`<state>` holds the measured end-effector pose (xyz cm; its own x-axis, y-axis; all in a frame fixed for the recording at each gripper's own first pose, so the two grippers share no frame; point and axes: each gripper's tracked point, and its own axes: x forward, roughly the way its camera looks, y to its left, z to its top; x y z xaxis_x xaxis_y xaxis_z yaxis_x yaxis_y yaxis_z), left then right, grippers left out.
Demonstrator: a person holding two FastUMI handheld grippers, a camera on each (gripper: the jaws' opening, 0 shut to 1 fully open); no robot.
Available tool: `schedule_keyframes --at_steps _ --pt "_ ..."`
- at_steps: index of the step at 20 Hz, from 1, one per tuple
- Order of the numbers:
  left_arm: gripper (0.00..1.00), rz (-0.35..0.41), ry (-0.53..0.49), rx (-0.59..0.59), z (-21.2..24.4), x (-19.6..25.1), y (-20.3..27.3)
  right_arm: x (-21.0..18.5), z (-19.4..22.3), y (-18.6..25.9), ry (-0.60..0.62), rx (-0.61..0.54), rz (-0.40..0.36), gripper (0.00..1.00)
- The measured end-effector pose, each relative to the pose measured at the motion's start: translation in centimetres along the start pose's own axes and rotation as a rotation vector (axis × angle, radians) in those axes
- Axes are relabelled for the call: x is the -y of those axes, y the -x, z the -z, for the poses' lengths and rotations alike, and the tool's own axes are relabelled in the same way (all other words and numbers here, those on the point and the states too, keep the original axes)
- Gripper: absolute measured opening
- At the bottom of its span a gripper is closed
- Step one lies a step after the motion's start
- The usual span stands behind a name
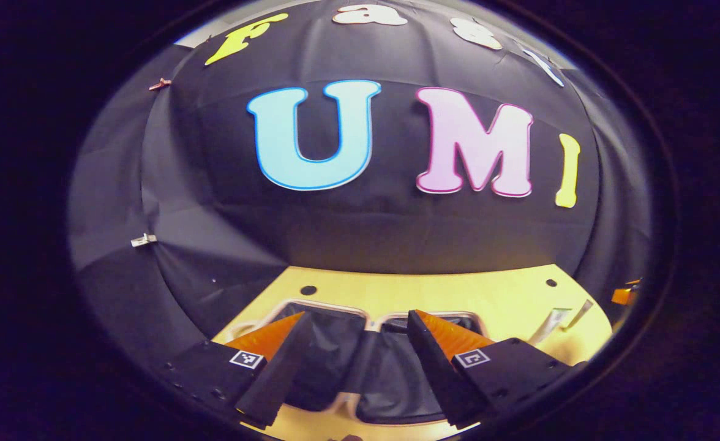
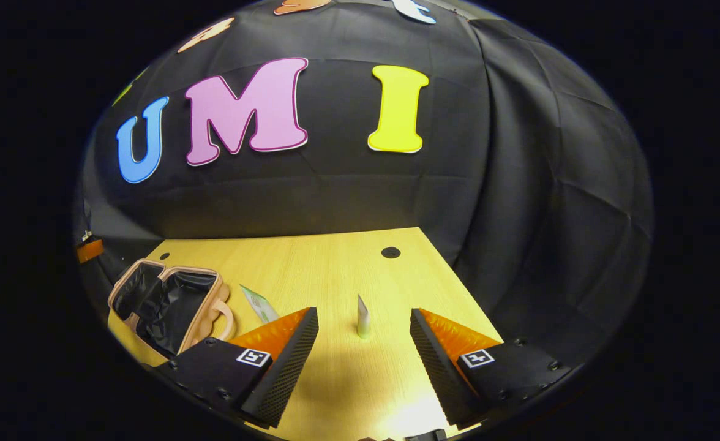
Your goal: First open the suitcase, pack the skin care products into it, and then close the suitcase.
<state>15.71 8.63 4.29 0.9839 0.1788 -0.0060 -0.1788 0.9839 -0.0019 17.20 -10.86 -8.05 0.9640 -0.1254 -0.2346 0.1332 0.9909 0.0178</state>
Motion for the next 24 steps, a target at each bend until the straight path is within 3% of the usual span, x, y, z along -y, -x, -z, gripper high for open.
schedule_keyframes --at_steps 6,11,16,22,24 --pt "0.97 0.184 -0.003 -0.064 6.5 18.2 0.2 1.7 2.2 -3.2 -0.029 -0.050 -0.081 0.96" --pt "0.97 0.364 -0.053 -0.086 12.1 28.4 -2.0 2.3 4.9 -5.5 -0.051 -0.104 -0.149 0.98" --pt "0.98 0.380 -0.115 -0.173 17.6 32.0 -7.7 2.7 7.4 -9.1 -0.092 -0.156 -0.178 0.97" --pt "0.98 0.317 -0.088 -0.283 21.6 32.9 -13.0 2.2 9.3 -12.6 -0.131 -0.178 -0.206 0.98" --pt "0.88 0.303 -0.117 -0.310 22.6 32.9 -13.6 1.9 10.0 -13.6 -0.140 -0.189 -0.209 0.98"
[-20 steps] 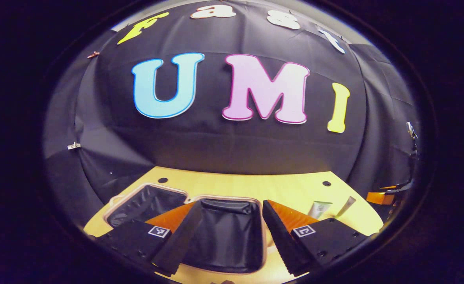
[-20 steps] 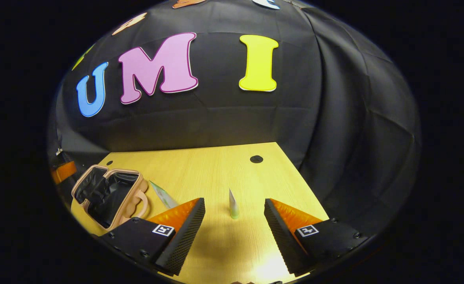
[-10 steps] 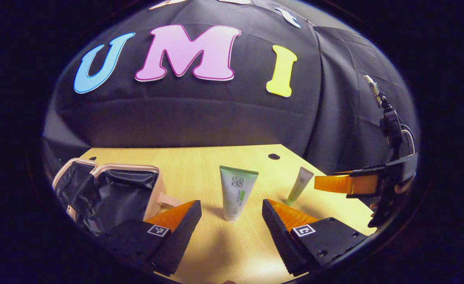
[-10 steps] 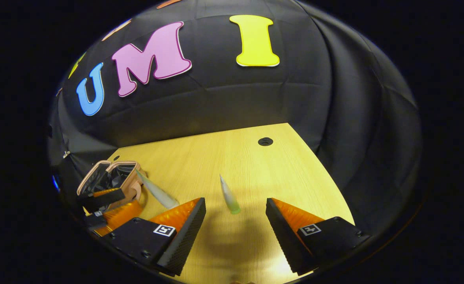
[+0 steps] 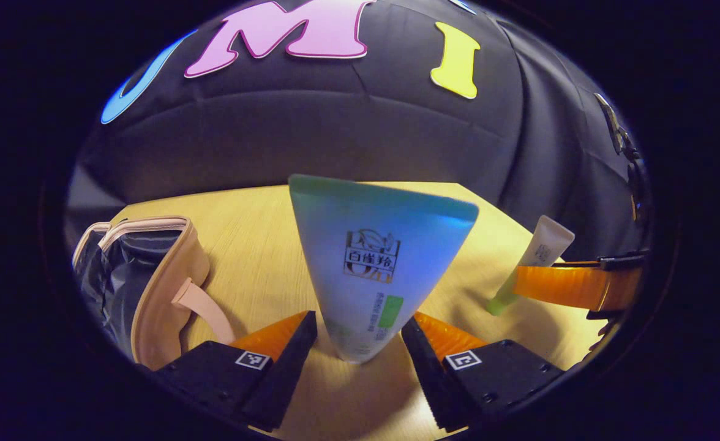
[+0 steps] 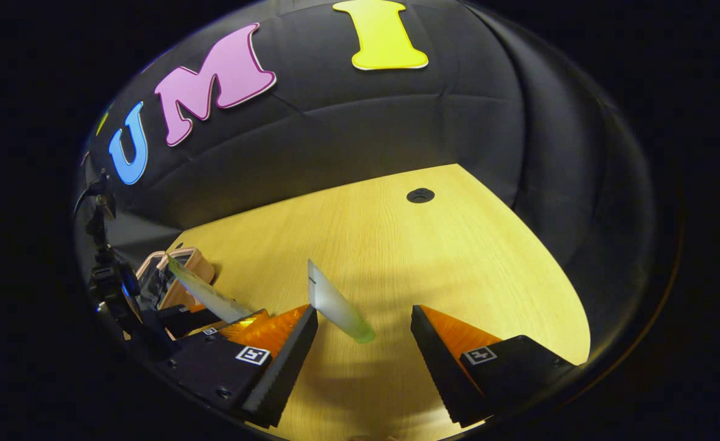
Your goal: First open the suitcase, pack the skin care products into it, and then close the suitcase.
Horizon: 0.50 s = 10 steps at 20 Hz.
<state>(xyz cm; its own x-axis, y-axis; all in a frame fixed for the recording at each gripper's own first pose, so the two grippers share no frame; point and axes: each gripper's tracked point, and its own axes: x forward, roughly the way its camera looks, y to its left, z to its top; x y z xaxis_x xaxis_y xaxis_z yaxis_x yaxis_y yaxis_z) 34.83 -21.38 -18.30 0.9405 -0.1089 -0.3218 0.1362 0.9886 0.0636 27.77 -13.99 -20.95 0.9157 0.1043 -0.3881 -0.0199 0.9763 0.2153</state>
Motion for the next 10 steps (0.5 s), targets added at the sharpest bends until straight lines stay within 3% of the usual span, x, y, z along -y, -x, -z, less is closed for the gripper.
schedule_keyframes --at_steps 1,5,7,8,9,10 --pt "0.75 -0.021 -0.009 -0.003 0.2 -0.2 -0.3 0.0 0.1 -0.5 -0.002 0.000 0.001 0.98" --pt "0.53 -0.050 -0.007 -0.004 0.0 -0.4 -0.5 -0.1 0.2 -1.9 -0.007 0.003 0.005 0.98" --pt "0.51 -0.056 -0.006 -0.002 -0.2 -0.4 -0.5 -0.5 -0.2 -2.2 -0.003 0.015 0.006 0.98" --pt "0.51 -0.057 -0.003 0.002 -0.2 -0.3 -0.6 -0.7 -0.5 -2.3 0.009 0.030 0.008 0.89" --pt "0.53 -0.055 -0.003 0.002 -0.2 -0.4 -0.5 -0.7 -0.6 -2.6 0.022 0.042 0.016 0.97" --pt "0.49 -0.055 -0.001 0.003 -0.2 -0.3 -0.6 -0.7 -0.8 -3.0 0.029 0.049 0.019 0.96"
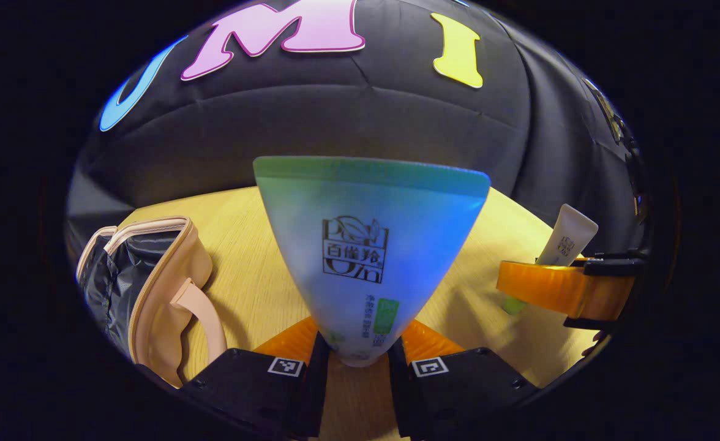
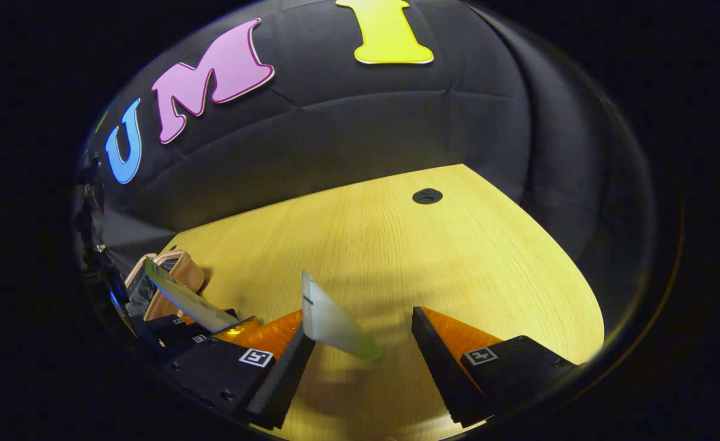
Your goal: First open the suitcase, pack the skin care products into it, and then close the suitcase.
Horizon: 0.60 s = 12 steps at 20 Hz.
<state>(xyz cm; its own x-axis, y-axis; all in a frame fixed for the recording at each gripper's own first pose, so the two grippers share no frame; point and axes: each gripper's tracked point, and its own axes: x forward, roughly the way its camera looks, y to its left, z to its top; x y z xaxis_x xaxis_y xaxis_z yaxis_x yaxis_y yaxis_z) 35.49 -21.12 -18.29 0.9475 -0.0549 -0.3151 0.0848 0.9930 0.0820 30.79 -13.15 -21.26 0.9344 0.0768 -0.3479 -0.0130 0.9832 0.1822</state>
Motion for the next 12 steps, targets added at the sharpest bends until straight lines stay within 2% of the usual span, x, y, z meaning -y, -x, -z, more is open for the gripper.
schedule_keyframes --at_steps 4,5,6,7,9,10,12 --pt "0.49 0.001 0.005 0.001 -0.1 0.1 0.1 -0.3 0.7 -1.6 0.021 -0.007 0.008 0.94" --pt "0.49 0.001 0.005 0.000 0.0 0.1 0.0 -0.3 1.1 -1.8 0.035 -0.014 0.010 0.79" --pt "0.49 0.001 0.005 0.000 0.0 0.1 -0.1 -0.2 1.4 -1.9 0.046 -0.020 0.019 0.85" --pt "0.49 0.001 0.005 0.000 0.0 0.1 0.0 0.0 1.6 -2.0 0.056 -0.025 0.024 0.66" --pt "0.49 -0.001 0.004 0.000 -0.1 0.1 0.0 -0.1 1.8 -2.4 0.060 -0.034 0.024 0.41" --pt "0.53 -0.002 0.003 0.000 -0.1 0.1 0.0 -0.1 1.7 -2.0 0.064 -0.036 0.028 0.29" --pt "0.49 0.000 0.006 0.000 0.0 0.0 0.0 0.2 1.9 -1.4 0.075 -0.051 0.040 0.28"
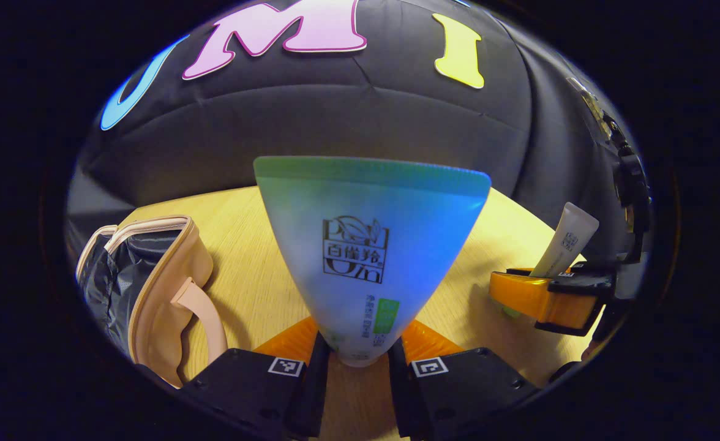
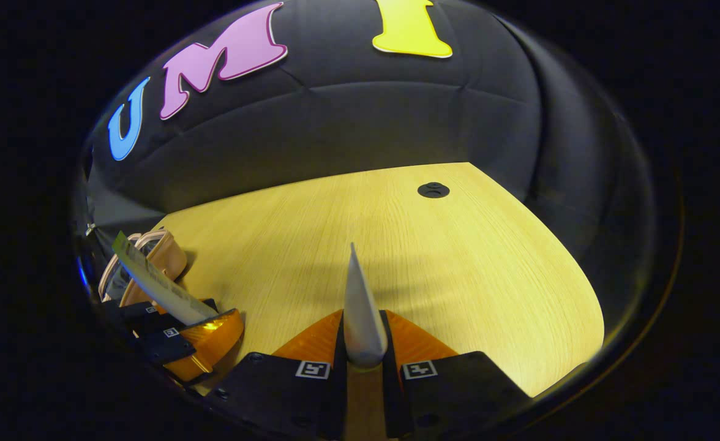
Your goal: First open the suitcase, pack the skin care products into it, and then close the suitcase.
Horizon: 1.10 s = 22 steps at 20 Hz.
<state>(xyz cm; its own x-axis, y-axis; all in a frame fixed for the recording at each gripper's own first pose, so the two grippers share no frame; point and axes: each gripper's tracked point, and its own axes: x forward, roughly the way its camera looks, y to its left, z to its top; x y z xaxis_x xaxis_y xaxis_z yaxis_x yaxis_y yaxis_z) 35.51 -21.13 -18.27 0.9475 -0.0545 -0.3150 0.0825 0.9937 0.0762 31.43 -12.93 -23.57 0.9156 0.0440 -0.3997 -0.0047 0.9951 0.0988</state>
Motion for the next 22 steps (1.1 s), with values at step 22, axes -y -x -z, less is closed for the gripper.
schedule_keyframes --at_steps 22 --pt "0.49 -0.110 0.019 -0.107 -2.9 -25.9 16.5 -19.2 -8.5 22.2 0.174 0.130 -0.225 0.23"
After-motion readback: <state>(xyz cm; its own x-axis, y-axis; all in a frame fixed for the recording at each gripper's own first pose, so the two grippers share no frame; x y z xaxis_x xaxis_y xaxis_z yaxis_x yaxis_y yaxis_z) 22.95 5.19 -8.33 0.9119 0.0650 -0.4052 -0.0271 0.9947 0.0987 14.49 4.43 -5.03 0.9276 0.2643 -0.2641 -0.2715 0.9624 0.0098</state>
